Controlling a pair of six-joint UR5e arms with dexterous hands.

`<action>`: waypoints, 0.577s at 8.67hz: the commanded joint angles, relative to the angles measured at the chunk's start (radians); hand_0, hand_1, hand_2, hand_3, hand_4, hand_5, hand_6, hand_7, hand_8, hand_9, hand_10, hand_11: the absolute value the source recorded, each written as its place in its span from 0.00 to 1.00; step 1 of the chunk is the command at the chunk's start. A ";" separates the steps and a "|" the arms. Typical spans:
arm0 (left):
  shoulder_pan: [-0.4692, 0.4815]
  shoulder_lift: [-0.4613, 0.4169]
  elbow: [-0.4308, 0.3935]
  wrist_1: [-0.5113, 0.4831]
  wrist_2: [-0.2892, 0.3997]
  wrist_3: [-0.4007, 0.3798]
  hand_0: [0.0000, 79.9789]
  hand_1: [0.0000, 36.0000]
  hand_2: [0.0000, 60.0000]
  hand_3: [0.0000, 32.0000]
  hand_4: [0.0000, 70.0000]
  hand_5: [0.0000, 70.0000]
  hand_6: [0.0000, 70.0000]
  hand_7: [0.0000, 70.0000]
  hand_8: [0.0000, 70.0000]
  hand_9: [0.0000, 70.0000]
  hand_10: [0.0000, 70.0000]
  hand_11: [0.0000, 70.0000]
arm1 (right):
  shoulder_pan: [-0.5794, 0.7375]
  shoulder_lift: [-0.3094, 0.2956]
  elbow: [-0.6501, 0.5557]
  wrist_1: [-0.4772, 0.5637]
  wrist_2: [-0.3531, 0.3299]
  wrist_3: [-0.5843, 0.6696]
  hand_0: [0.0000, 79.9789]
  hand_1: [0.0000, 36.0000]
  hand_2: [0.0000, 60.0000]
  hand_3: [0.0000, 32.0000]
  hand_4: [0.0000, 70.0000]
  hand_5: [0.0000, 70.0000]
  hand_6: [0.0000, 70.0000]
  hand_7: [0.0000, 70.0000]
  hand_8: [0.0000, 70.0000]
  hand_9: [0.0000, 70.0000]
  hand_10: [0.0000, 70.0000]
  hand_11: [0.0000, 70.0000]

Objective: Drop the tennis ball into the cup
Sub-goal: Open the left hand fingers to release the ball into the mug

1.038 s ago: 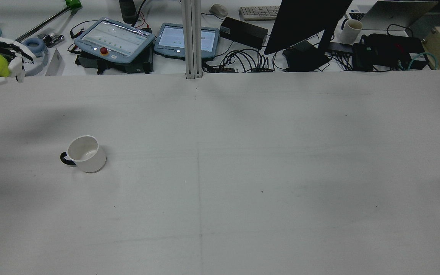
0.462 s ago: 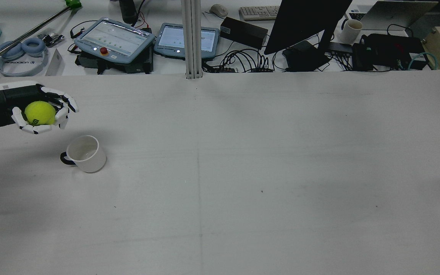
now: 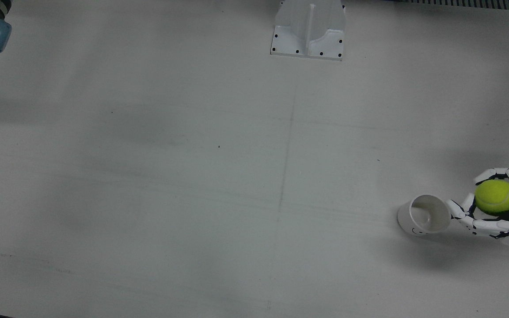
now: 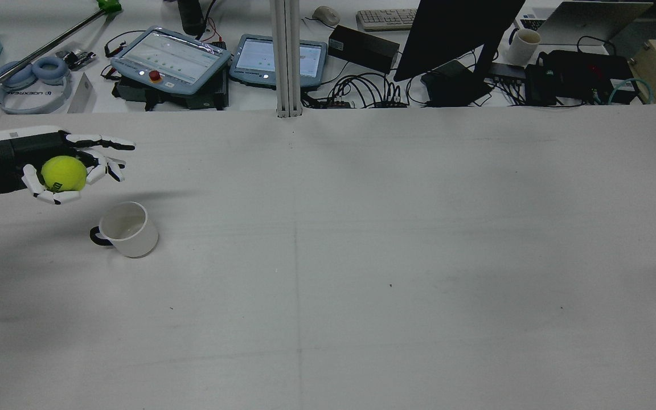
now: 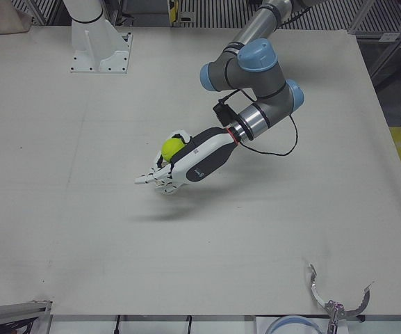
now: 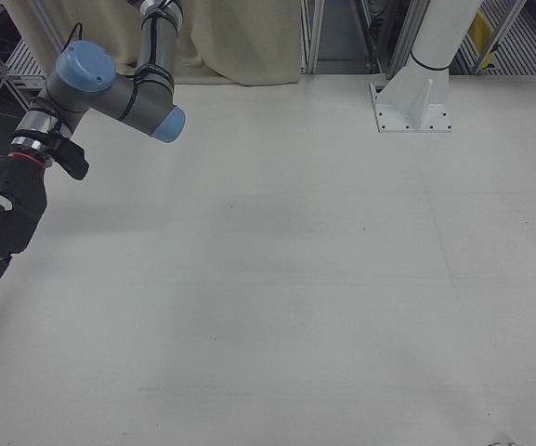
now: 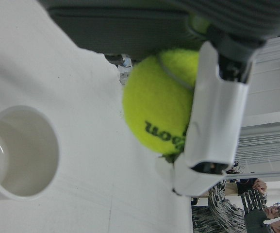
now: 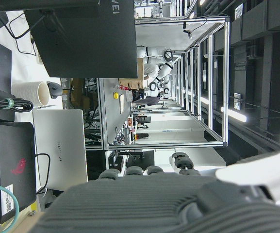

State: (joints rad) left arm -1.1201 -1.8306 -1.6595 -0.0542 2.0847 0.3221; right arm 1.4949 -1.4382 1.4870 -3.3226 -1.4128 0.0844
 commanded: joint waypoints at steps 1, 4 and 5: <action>0.000 0.008 0.000 -0.019 0.001 0.002 0.67 0.40 0.00 0.00 0.00 0.01 0.01 0.17 0.00 0.01 0.00 0.00 | 0.001 -0.001 0.001 0.000 0.000 0.000 0.00 0.00 0.00 0.00 0.00 0.00 0.00 0.00 0.00 0.00 0.00 0.00; 0.000 0.010 0.000 -0.024 0.001 0.000 0.47 0.02 0.00 0.00 0.00 0.01 0.05 0.08 0.01 0.00 0.00 0.00 | 0.001 0.001 0.001 0.000 0.000 0.000 0.00 0.00 0.00 0.00 0.00 0.00 0.00 0.00 0.00 0.00 0.00 0.00; 0.000 0.010 0.000 -0.024 0.001 0.000 0.46 0.03 0.00 0.00 0.00 0.00 0.00 0.10 0.00 0.00 0.00 0.00 | -0.001 -0.001 0.001 0.000 0.000 0.000 0.00 0.00 0.00 0.00 0.00 0.00 0.00 0.00 0.00 0.00 0.00 0.00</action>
State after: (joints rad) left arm -1.1198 -1.8215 -1.6598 -0.0758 2.0861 0.3229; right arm 1.4951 -1.4381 1.4879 -3.3226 -1.4123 0.0844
